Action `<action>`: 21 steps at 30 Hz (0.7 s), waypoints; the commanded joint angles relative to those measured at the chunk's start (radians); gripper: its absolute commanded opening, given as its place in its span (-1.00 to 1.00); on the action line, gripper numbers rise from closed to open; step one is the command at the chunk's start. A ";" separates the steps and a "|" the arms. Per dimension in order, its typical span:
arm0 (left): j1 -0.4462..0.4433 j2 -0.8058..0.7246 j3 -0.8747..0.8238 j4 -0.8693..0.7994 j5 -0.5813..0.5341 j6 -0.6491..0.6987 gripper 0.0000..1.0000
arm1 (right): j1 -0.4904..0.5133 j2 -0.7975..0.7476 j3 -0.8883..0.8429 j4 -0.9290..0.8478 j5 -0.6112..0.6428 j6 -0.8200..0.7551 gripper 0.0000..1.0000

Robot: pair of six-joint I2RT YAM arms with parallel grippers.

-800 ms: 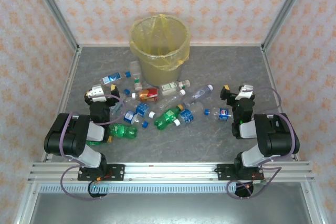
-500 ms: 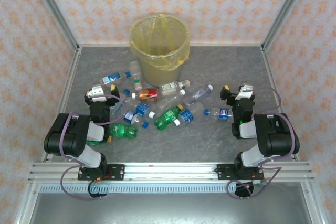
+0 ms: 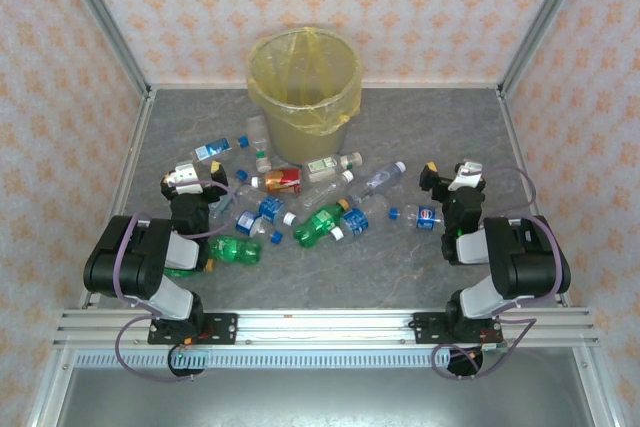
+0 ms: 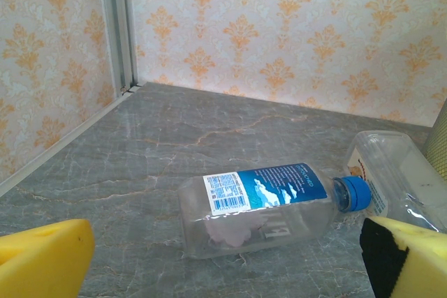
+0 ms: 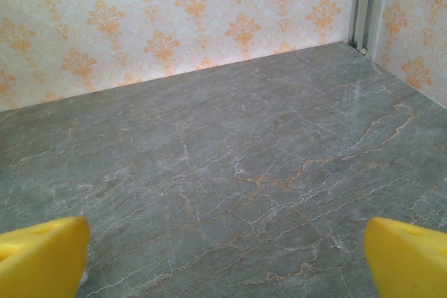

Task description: Put the plastic bottles in the bin

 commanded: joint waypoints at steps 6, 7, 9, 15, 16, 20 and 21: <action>0.004 0.002 0.019 -0.005 -0.017 -0.015 0.99 | 0.003 0.005 0.019 0.007 0.025 0.007 0.99; 0.004 0.001 0.019 -0.005 -0.017 -0.015 0.99 | 0.004 0.005 0.019 0.008 0.026 0.007 0.99; 0.004 0.001 0.021 -0.007 -0.016 -0.015 0.99 | 0.003 0.004 0.019 0.008 0.025 0.007 0.99; 0.004 -0.074 0.036 -0.098 -0.074 -0.034 0.99 | 0.003 -0.065 0.072 -0.142 0.053 0.021 0.99; 0.005 -0.119 0.071 -0.197 -0.095 -0.041 0.99 | 0.003 -0.097 0.105 -0.223 0.072 0.032 0.99; 0.005 -0.249 0.252 -0.616 -0.190 -0.101 0.99 | 0.003 -0.204 0.181 -0.404 0.093 0.059 0.99; 0.005 -0.270 0.288 -0.690 -0.214 -0.124 0.99 | 0.002 -0.227 0.186 -0.420 0.091 0.064 0.99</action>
